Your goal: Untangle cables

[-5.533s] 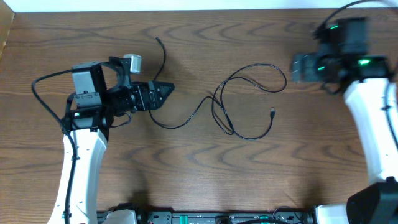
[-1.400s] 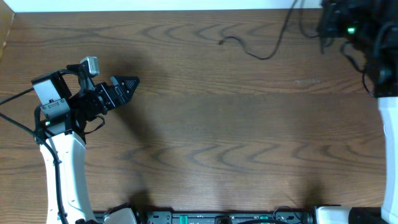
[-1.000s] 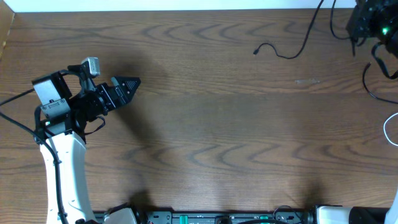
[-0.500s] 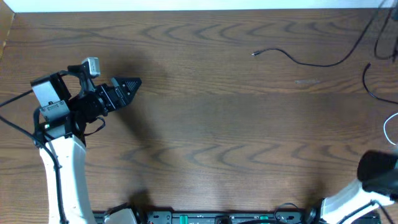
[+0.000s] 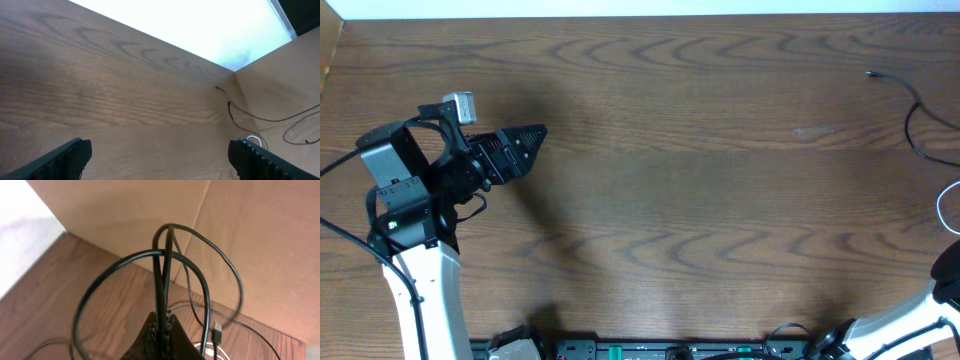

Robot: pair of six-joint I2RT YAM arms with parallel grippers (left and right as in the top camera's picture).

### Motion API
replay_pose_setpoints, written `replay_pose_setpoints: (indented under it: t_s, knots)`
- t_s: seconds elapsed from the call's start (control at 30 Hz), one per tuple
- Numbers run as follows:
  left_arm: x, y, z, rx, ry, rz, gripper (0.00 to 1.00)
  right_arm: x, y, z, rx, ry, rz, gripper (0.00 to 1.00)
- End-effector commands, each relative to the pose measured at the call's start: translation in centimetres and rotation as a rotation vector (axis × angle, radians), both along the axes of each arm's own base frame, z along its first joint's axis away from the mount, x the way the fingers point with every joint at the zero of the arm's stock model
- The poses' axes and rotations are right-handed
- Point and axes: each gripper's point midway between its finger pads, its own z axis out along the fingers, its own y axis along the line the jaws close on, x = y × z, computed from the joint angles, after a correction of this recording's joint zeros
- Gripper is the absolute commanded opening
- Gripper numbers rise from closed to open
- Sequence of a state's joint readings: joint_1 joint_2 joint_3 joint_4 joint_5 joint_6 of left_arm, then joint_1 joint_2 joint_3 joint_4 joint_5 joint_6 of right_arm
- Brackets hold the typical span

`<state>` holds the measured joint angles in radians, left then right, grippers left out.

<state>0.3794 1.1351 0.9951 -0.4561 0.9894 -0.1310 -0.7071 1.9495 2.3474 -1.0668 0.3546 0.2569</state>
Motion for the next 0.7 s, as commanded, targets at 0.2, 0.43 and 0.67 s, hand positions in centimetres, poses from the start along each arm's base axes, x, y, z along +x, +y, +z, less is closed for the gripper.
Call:
replay_pose_setpoints:
  t_s: [0.2,0.43,0.67]
  knots:
    - [-0.7,-2.0,0.3,0.009,-0.017,-0.075,0.93,6.0,0.7,-2.9,0.083,-0.059,0.228,0.01]
    - [-1.3,-4.7,0.4,0.007,-0.012,-0.159,0.93,7.7,-2.0,-9.7,0.136,0.039,0.180,0.01]
    - [-2.7,-8.3,1.0,0.034,-0.042,-0.261,0.93,10.3,-3.0,-17.0,0.257,0.046,0.270,0.01]
